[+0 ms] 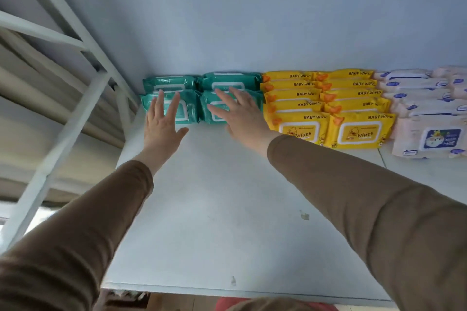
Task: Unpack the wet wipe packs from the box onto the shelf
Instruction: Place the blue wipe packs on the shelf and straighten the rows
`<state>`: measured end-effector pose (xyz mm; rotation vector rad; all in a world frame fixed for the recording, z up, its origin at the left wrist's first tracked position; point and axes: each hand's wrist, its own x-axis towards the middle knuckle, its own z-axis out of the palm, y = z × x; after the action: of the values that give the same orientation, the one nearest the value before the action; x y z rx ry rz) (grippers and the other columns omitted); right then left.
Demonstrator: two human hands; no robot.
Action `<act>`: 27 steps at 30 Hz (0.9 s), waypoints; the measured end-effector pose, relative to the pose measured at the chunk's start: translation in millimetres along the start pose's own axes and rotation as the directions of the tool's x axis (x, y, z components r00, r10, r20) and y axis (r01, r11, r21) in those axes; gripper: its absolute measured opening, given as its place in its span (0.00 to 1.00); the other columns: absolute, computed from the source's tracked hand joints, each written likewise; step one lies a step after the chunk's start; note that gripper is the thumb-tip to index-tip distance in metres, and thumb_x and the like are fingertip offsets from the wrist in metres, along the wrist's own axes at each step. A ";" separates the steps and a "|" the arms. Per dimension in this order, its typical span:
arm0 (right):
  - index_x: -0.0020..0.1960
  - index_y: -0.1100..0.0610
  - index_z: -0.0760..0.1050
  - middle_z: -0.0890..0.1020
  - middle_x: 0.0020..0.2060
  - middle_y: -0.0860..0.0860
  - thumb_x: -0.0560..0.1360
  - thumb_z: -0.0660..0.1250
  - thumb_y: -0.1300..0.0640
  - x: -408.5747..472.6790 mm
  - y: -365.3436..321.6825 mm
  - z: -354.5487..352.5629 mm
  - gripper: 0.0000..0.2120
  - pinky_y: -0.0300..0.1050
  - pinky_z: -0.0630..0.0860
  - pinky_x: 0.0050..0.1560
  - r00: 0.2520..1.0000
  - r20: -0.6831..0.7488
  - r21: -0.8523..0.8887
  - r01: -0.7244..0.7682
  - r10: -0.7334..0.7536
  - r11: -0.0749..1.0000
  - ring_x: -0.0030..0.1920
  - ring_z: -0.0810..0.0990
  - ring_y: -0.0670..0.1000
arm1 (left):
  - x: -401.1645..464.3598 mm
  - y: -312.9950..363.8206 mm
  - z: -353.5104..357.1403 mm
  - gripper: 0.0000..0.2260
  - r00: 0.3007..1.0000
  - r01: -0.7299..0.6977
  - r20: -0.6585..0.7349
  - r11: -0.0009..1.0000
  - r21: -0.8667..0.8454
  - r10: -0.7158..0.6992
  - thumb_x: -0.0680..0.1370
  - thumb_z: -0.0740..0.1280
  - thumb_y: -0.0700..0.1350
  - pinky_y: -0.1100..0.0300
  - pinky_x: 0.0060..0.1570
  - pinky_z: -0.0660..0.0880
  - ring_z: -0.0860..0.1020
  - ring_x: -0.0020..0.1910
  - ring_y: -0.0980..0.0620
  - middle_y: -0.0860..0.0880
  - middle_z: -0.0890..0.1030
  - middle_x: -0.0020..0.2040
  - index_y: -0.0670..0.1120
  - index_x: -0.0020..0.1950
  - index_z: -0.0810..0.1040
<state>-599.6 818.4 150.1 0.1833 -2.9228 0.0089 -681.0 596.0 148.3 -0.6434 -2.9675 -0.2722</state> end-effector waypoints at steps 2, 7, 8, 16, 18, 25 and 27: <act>0.80 0.43 0.54 0.51 0.81 0.51 0.77 0.61 0.67 13.7 -5.2 5.4 0.37 0.65 0.52 0.77 0.998 0.039 -0.054 -0.052 0.054 0.997 0.79 0.50 0.61 | 14.7 -11.6 0.4 0.42 0.999 -0.042 0.001 0.998 0.036 0.042 0.78 0.70 0.50 0.44 0.77 0.49 0.41 0.80 0.42 0.47 0.40 0.81 0.58 0.81 0.43; 0.80 0.43 0.52 0.57 0.80 0.52 0.76 0.62 0.69 24.4 -7.5 14.6 0.40 0.63 0.54 0.76 0.986 0.013 -0.082 -0.165 0.167 0.983 0.78 0.55 0.60 | 42.1 -25.3 6.6 0.42 0.993 -0.117 0.027 0.988 0.101 0.115 0.78 0.69 0.52 0.42 0.75 0.58 0.43 0.80 0.43 0.49 0.43 0.82 0.61 0.80 0.42; 0.80 0.43 0.52 0.57 0.80 0.52 0.76 0.62 0.69 23.9 -9.6 17.0 0.40 0.63 0.54 0.76 0.983 0.002 -0.092 -0.181 0.182 0.979 0.78 0.56 0.60 | 45.4 -27.3 7.9 0.41 0.992 -0.125 0.030 0.985 0.120 0.122 0.78 0.68 0.54 0.42 0.74 0.58 0.44 0.80 0.44 0.49 0.44 0.82 0.61 0.80 0.41; 0.81 0.44 0.49 0.56 0.80 0.54 0.77 0.62 0.66 27.5 -23.1 26.6 0.40 0.67 0.54 0.75 0.974 -0.016 -0.165 -0.225 0.225 0.960 0.78 0.55 0.62 | 54.5 -31.0 13.7 0.41 0.991 -0.128 0.042 0.985 0.113 0.124 0.79 0.66 0.57 0.44 0.76 0.54 0.47 0.80 0.46 0.50 0.48 0.82 0.63 0.79 0.38; 0.81 0.44 0.50 0.55 0.80 0.54 0.76 0.62 0.67 27.2 -22.0 26.2 0.40 0.67 0.53 0.75 0.976 -0.003 -0.133 -0.218 0.220 0.967 0.78 0.55 0.62 | 50.8 -31.6 13.5 0.41 0.990 -0.139 0.039 0.984 0.114 0.136 0.79 0.65 0.56 0.45 0.76 0.52 0.45 0.80 0.46 0.50 0.46 0.82 0.63 0.79 0.37; 0.78 0.47 0.62 0.58 0.79 0.52 0.76 0.64 0.65 3.5 4.4 13.4 0.33 0.62 0.56 0.76 0.992 0.024 -0.014 -0.122 0.122 0.992 0.77 0.58 0.59 | 27.4 -15.5 11.4 0.41 0.984 -0.175 0.040 0.980 0.096 0.172 0.80 0.65 0.55 0.48 0.78 0.48 0.40 0.80 0.47 0.50 0.40 0.81 0.54 0.81 0.37; 0.77 0.48 0.65 0.60 0.79 0.51 0.77 0.65 0.62 -12.9 10.3 4.9 0.30 0.60 0.57 0.76 0.992 -0.004 -0.001 -0.123 0.123 0.992 0.77 0.59 0.59 | 14.6 -3.0 10.0 0.40 0.981 -0.195 0.042 0.976 0.094 0.191 0.80 0.64 0.55 0.48 0.78 0.48 0.39 0.80 0.48 0.50 0.40 0.81 0.52 0.81 0.39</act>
<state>-589.5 830.1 142.7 0.0025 -2.9253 0.0260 -696.0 601.1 139.9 -0.9236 -2.8978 -0.1013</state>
